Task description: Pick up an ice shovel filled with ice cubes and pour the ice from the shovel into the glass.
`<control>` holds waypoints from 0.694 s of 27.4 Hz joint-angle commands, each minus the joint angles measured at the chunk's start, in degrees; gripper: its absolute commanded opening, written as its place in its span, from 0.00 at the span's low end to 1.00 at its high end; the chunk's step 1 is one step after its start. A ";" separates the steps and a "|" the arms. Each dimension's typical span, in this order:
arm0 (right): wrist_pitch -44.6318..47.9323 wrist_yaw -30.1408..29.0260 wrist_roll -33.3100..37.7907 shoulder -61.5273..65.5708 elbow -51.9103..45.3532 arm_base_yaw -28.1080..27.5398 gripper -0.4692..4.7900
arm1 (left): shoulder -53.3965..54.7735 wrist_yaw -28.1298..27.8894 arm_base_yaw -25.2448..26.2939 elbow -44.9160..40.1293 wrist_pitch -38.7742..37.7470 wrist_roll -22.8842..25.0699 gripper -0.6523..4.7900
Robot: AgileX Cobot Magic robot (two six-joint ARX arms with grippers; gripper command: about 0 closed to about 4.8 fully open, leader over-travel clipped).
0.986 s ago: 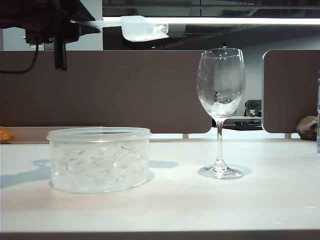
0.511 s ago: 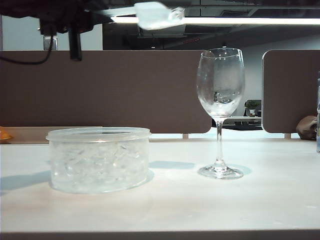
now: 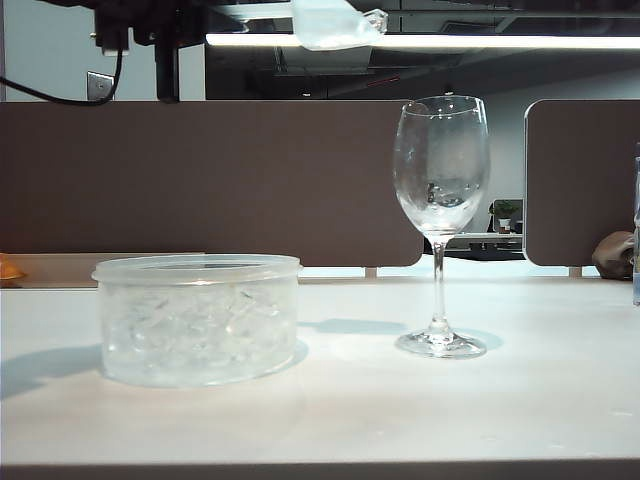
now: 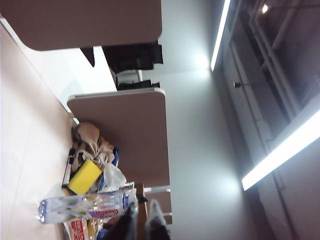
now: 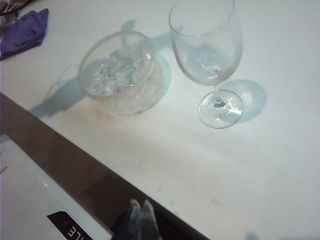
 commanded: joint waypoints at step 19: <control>0.59 -0.17 -0.37 -0.13 0.31 0.00 0.08 | 1.62 -4.04 -3.80 0.85 -0.07 0.76 0.11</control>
